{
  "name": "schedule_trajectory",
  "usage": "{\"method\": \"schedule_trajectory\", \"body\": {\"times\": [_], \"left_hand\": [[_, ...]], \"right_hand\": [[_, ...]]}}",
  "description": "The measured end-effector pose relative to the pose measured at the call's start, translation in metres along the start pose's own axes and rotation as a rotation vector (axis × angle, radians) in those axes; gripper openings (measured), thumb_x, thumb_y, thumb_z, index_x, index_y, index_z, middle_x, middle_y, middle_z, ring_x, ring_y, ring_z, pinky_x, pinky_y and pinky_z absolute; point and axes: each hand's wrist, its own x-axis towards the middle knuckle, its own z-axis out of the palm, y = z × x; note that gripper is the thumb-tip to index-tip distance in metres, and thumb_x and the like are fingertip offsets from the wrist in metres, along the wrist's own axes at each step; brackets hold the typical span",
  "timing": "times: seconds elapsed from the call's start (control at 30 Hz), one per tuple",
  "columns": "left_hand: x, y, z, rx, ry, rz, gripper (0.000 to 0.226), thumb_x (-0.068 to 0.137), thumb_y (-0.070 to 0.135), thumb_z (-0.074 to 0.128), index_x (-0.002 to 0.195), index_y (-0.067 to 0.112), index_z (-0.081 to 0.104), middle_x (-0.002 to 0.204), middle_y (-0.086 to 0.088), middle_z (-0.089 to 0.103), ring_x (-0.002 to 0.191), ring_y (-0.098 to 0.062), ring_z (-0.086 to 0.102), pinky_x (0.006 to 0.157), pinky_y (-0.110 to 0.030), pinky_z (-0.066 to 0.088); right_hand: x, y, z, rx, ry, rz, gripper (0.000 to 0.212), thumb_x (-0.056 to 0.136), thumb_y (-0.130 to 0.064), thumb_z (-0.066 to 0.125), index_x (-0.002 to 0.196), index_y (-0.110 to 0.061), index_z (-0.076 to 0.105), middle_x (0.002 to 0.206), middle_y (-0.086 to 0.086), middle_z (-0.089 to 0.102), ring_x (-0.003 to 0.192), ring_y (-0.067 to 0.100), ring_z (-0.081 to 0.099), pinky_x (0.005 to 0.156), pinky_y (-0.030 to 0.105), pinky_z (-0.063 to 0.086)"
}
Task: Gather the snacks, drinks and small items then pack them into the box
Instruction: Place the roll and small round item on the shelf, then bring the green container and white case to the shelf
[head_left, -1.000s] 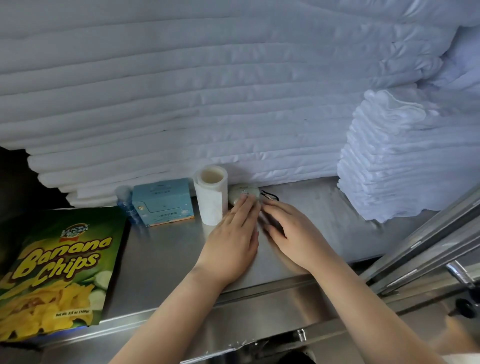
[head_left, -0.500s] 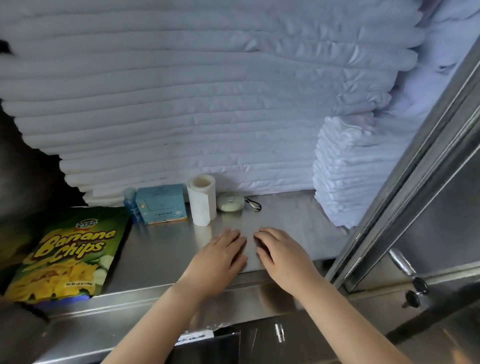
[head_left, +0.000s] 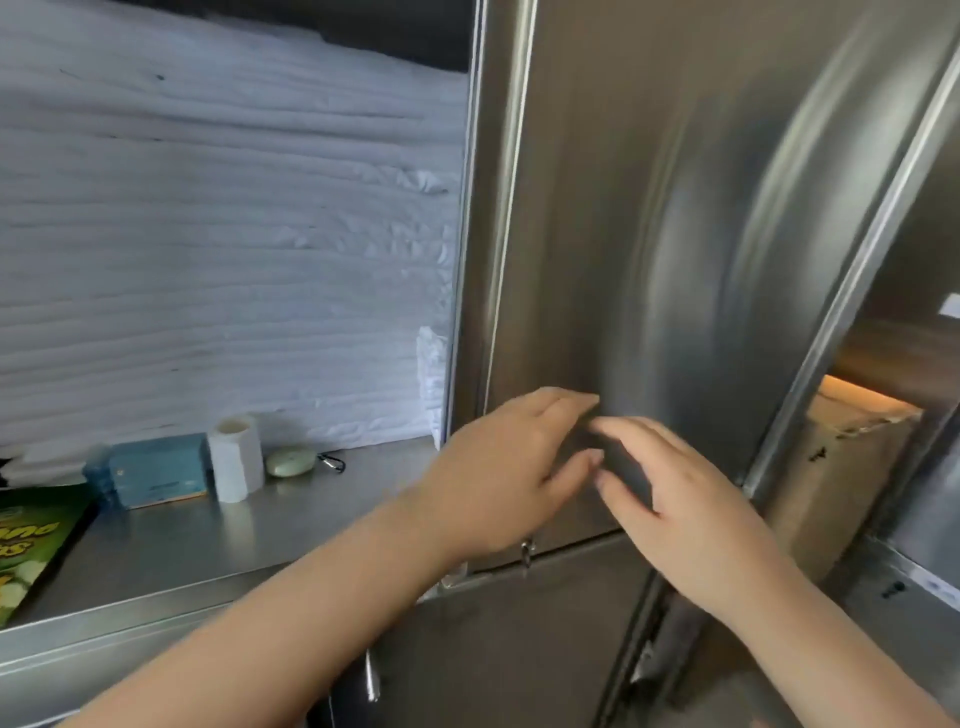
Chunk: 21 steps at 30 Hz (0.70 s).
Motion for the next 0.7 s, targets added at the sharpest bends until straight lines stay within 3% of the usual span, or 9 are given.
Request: {"method": "schedule_trajectory", "body": {"times": [0.13, 0.23, 0.37, 0.5, 0.7], "left_hand": [[0.074, 0.069, 0.020, -0.069, -0.035, 0.153, 0.051, 0.097, 0.042, 0.041, 0.142, 0.018, 0.036, 0.142, 0.003, 0.043, 0.127, -0.013, 0.042, 0.102, -0.024, 0.033], [0.122, 0.122, 0.047, -0.079, -0.094, 0.252, 0.054, 0.097, 0.045, 0.038, 0.143, 0.019, 0.033, 0.144, 0.002, 0.040, 0.128, -0.017, 0.042, 0.103, -0.031, 0.036], [0.178, 0.194, 0.093, -0.107, -0.170, 0.381, 0.056, 0.097, 0.046, 0.037, 0.144, 0.017, 0.031, 0.144, -0.001, 0.039, 0.129, -0.018, 0.040, 0.100, -0.028, 0.032], [0.229, 0.269, 0.145, -0.162, -0.184, 0.497, 0.060, 0.096, 0.052, 0.034, 0.145, 0.017, 0.031, 0.147, 0.000, 0.037, 0.133, -0.016, 0.035, 0.108, -0.028, 0.029], [0.299, 0.376, 0.231, -0.265, -0.181, 0.616, 0.062, 0.095, 0.056, 0.030, 0.146, 0.021, 0.027, 0.150, 0.002, 0.034, 0.136, -0.016, 0.032, 0.108, -0.029, 0.025]], "right_hand": [[-0.031, 0.042, -0.094, -0.216, 0.042, 0.119, 0.051, 0.087, -0.051, 0.040, 0.136, -0.036, 0.040, 0.131, -0.023, 0.042, 0.118, -0.005, 0.041, 0.092, 0.015, 0.033], [-0.066, 0.075, -0.155, -0.417, 0.035, 0.235, 0.055, 0.089, -0.053, 0.040, 0.140, -0.033, 0.035, 0.137, -0.015, 0.041, 0.120, 0.002, 0.040, 0.089, 0.017, 0.032], [-0.122, 0.113, -0.225, -0.660, -0.009, 0.420, 0.060, 0.090, -0.059, 0.031, 0.140, -0.027, 0.031, 0.137, -0.009, 0.042, 0.123, 0.011, 0.039, 0.097, 0.028, 0.038], [-0.172, 0.158, -0.287, -0.834, -0.029, 0.596, 0.063, 0.093, -0.060, 0.027, 0.145, -0.022, 0.025, 0.145, -0.006, 0.036, 0.131, 0.013, 0.033, 0.102, 0.026, 0.026], [-0.229, 0.238, -0.359, -0.968, 0.065, 0.813, 0.059, 0.095, -0.057, 0.032, 0.143, -0.022, 0.030, 0.141, -0.004, 0.041, 0.126, 0.015, 0.038, 0.095, 0.026, 0.029]]}}
